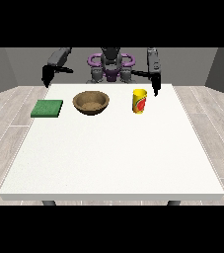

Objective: Pick the cup and pour the ball into the bowl, then pick the bowl and place it on the pad

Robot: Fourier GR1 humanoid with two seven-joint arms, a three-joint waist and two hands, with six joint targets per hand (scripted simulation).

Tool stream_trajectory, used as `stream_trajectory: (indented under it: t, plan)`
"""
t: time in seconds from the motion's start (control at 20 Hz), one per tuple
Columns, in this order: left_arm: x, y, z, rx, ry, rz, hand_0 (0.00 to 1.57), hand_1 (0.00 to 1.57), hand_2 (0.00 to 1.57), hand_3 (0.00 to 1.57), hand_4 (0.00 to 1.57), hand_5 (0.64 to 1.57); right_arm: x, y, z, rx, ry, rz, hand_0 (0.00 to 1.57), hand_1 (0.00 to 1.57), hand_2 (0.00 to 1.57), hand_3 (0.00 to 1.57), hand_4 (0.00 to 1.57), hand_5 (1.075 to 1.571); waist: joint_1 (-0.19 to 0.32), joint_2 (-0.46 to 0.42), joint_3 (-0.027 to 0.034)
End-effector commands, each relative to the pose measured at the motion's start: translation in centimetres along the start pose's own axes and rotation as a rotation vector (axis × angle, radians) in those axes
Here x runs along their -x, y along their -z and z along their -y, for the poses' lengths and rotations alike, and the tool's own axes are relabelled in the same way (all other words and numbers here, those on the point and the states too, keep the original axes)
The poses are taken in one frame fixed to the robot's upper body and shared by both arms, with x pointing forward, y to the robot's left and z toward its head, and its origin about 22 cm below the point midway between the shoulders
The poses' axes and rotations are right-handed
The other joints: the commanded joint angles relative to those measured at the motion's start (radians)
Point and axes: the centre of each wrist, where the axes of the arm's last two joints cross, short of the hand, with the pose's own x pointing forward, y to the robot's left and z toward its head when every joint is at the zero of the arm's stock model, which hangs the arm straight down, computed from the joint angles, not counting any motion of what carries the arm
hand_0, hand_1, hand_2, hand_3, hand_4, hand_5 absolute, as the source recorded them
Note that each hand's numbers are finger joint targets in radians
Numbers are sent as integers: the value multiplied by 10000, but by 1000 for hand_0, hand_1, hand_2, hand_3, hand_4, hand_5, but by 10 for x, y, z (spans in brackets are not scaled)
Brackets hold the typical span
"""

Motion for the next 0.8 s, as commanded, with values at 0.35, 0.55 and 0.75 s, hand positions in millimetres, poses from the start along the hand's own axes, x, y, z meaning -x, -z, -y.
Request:
stream_trajectory:
  t: [0.35, 0.55, 0.75]
  plan:
    - [53, -14, 13, -562, 187, 148, 0, 0, 0, 0, 0, 1262, 3, 2, 27, 25, 17, 253, 0, 0, 0, 0, 0, 1559, -387, 427, -3]
    - [54, 2, 6, -578, 132, 299, 0, 0, 0, 0, 0, 1219, 11, 4, 29, 42, 32, 548, 0, 0, 0, 0, 0, 1559, -286, 683, -1]
    - [46, 8, -31, -1064, 3563, 613, 1289, 1289, 1571, 1571, 789, 1524, -1, 13, 30, -332, 170, 824, 0, 0, 0, 0, 0, 1562, -817, 990, 12]
